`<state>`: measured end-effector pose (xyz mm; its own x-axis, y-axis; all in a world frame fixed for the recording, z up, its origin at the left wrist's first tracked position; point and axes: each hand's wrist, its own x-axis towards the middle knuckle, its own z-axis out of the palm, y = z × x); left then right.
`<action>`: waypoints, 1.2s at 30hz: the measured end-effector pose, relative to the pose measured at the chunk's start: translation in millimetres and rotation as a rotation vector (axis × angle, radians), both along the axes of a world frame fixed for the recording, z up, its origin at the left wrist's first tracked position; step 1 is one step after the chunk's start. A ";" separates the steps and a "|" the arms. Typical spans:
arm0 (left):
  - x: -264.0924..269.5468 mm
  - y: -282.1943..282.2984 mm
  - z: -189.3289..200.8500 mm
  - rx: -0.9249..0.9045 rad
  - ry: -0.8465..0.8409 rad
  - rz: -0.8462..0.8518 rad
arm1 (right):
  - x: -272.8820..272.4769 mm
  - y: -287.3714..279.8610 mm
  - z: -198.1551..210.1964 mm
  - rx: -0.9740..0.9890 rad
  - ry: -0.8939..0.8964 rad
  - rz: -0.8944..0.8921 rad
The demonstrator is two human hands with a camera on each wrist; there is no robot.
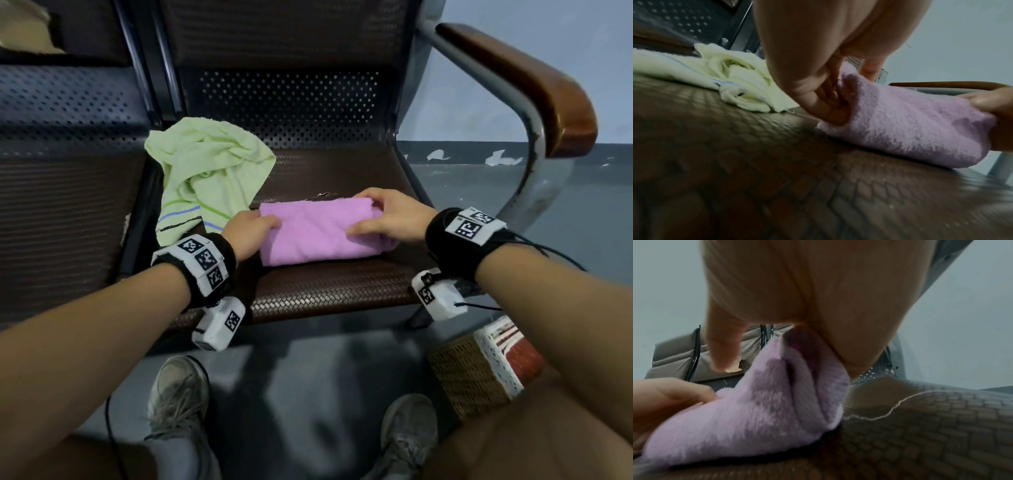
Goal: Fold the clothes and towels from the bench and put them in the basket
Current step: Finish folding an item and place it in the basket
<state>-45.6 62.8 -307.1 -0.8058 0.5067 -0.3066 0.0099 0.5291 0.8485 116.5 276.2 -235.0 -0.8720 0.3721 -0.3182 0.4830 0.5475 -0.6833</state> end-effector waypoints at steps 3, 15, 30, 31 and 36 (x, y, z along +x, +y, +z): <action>-4.5 4.1 -7.5 -0.099 0.021 -0.005 | -9.5 3.6 -11.0 0.177 0.032 -0.071; 21.3 3.1 13.2 -0.132 0.388 -0.466 | -31.1 -22.6 -13.6 0.572 0.097 0.304; 54.4 68.2 90.2 0.305 0.370 -0.167 | 18.6 3.0 28.5 0.115 0.098 0.032; 65.3 77.8 99.4 0.398 0.339 -0.131 | 33.3 9.2 34.2 0.047 0.164 -0.032; 137.4 134.8 126.7 0.704 -0.095 -0.141 | 128.9 36.1 48.2 -0.218 0.431 -0.359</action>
<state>91.8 197.6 -180.4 -0.7042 0.7070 0.0652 -0.0528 -0.1437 0.9882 245.5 312.3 -186.8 -0.7716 0.6327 -0.0659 0.2661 0.2269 -0.9369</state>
